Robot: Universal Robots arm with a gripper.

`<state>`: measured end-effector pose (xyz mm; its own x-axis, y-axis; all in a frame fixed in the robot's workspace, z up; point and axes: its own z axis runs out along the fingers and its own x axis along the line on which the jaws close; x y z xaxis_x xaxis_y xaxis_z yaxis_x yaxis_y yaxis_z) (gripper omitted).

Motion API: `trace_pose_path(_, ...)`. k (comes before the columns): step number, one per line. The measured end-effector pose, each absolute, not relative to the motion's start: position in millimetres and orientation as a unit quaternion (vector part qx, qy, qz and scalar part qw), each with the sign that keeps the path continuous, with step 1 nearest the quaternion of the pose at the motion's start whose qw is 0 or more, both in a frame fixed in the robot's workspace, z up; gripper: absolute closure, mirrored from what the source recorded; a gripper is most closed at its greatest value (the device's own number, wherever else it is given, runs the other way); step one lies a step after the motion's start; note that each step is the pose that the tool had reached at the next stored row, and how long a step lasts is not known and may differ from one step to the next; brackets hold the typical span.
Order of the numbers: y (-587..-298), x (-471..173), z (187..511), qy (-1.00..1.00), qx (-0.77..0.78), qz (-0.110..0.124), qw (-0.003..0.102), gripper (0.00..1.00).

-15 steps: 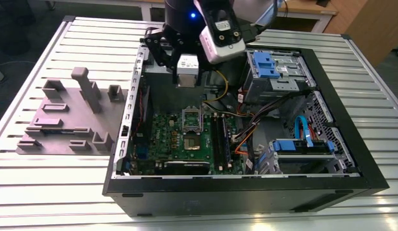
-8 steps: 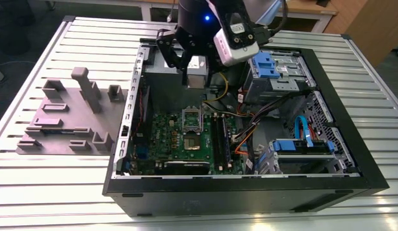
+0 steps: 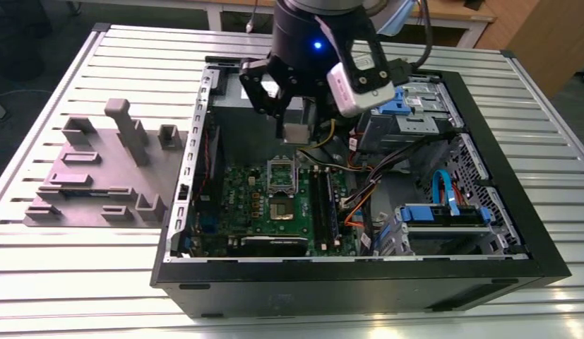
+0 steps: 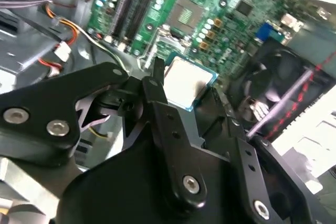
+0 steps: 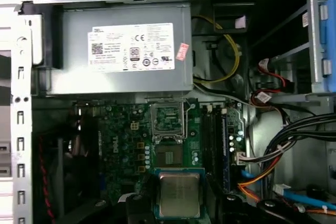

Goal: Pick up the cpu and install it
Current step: 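Pick up the cpu and move it towards the insertion slot, then place the cpu into insertion slot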

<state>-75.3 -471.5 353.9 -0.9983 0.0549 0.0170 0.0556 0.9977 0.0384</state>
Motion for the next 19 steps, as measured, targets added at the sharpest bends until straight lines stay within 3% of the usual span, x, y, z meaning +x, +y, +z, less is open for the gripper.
trace_pose_path(19, -472, -60, 352, -0.999, -0.028, -0.019, 0.008, 0.53)
